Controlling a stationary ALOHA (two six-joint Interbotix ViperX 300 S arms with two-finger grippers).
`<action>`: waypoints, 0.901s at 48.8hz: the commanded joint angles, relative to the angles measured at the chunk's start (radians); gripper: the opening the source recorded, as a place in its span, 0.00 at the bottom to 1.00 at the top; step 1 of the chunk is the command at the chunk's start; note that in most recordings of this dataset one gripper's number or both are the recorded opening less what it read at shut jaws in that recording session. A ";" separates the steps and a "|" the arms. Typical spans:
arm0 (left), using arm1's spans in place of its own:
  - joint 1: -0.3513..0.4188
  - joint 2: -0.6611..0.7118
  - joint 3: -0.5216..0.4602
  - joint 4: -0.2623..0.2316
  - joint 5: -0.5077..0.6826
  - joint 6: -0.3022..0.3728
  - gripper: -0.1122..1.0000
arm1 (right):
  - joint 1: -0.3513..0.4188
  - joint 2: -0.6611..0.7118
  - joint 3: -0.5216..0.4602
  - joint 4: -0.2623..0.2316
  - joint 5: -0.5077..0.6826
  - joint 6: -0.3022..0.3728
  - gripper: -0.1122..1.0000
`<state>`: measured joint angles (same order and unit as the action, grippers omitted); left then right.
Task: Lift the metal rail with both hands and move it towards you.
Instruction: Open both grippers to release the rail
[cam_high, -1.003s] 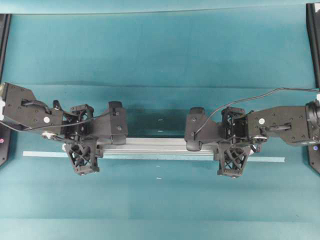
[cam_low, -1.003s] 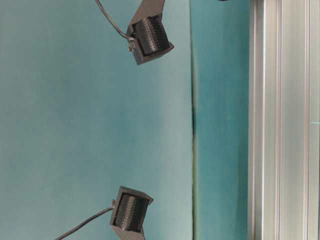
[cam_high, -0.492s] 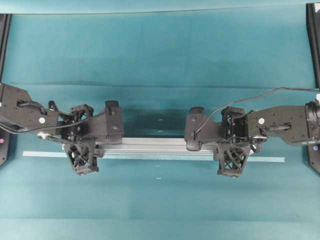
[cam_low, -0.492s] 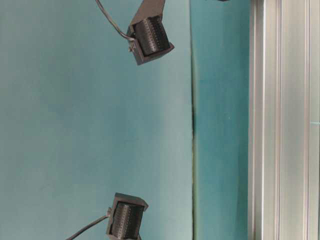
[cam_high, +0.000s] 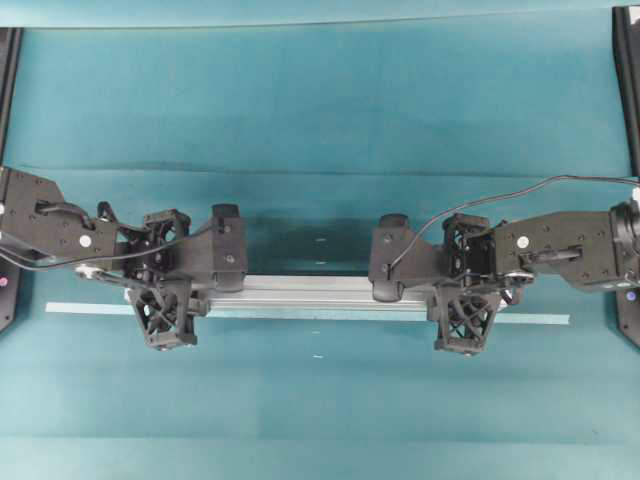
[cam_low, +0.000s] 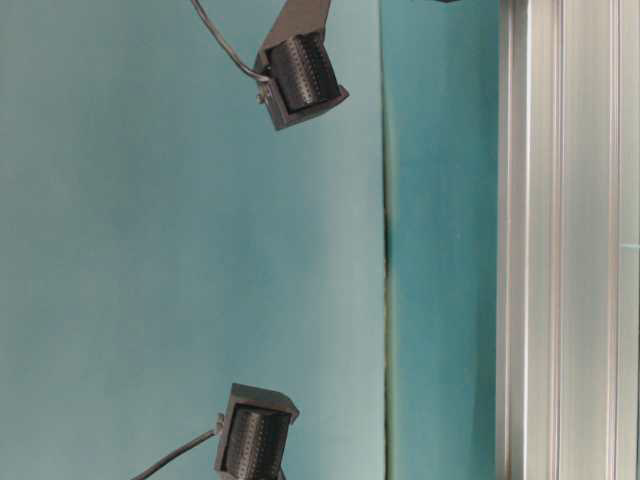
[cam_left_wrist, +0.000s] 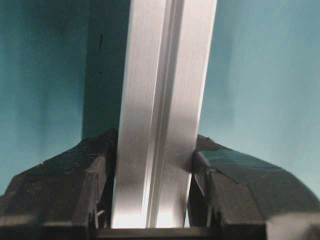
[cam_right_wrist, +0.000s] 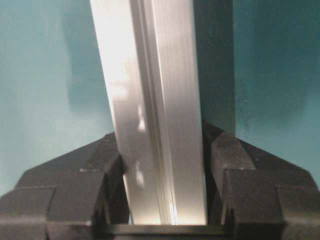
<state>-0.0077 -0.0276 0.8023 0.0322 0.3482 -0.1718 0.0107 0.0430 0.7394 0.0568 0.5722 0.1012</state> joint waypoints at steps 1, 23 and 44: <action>0.012 0.000 -0.009 -0.005 -0.023 -0.009 0.38 | -0.006 0.023 -0.012 0.021 -0.018 0.014 0.47; 0.014 -0.005 -0.002 -0.005 -0.018 -0.008 0.38 | -0.006 0.026 -0.017 0.054 0.008 0.014 0.79; 0.018 -0.023 0.008 -0.005 -0.018 0.000 1.00 | -0.005 0.031 -0.037 0.081 0.003 0.028 0.93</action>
<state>0.0123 -0.0368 0.8130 0.0291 0.3329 -0.1733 0.0031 0.0690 0.7118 0.1335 0.5814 0.1289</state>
